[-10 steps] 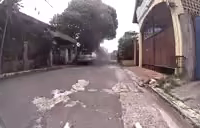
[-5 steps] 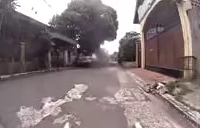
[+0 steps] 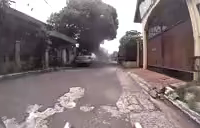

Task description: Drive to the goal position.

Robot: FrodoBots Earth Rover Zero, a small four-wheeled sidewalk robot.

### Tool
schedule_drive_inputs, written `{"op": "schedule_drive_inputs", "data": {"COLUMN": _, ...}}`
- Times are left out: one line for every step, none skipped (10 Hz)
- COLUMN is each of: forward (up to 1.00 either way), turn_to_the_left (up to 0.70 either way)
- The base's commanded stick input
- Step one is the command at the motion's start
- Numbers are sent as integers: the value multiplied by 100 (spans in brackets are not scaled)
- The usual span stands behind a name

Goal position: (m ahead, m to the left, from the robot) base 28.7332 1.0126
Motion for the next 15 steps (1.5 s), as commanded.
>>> {"op": "schedule_drive_inputs", "data": {"forward": 70, "turn_to_the_left": 0}}
{"op": "schedule_drive_inputs", "data": {"forward": 70, "turn_to_the_left": 0}}
{"op": "schedule_drive_inputs", "data": {"forward": 70, "turn_to_the_left": 0}}
{"op": "schedule_drive_inputs", "data": {"forward": 70, "turn_to_the_left": 0}}
{"op": "schedule_drive_inputs", "data": {"forward": 70, "turn_to_the_left": 0}}
{"op": "schedule_drive_inputs", "data": {"forward": 70, "turn_to_the_left": 0}}
{"op": "schedule_drive_inputs", "data": {"forward": 70, "turn_to_the_left": -3}}
{"op": "schedule_drive_inputs", "data": {"forward": 70, "turn_to_the_left": -10}}
{"op": "schedule_drive_inputs", "data": {"forward": 70, "turn_to_the_left": -10}}
{"op": "schedule_drive_inputs", "data": {"forward": 70, "turn_to_the_left": -3}}
{"op": "schedule_drive_inputs", "data": {"forward": 70, "turn_to_the_left": 0}}
{"op": "schedule_drive_inputs", "data": {"forward": 70, "turn_to_the_left": -1}}
{"op": "schedule_drive_inputs", "data": {"forward": 70, "turn_to_the_left": -14}}
{"op": "schedule_drive_inputs", "data": {"forward": 70, "turn_to_the_left": -14}}
{"op": "schedule_drive_inputs", "data": {"forward": 70, "turn_to_the_left": -14}}
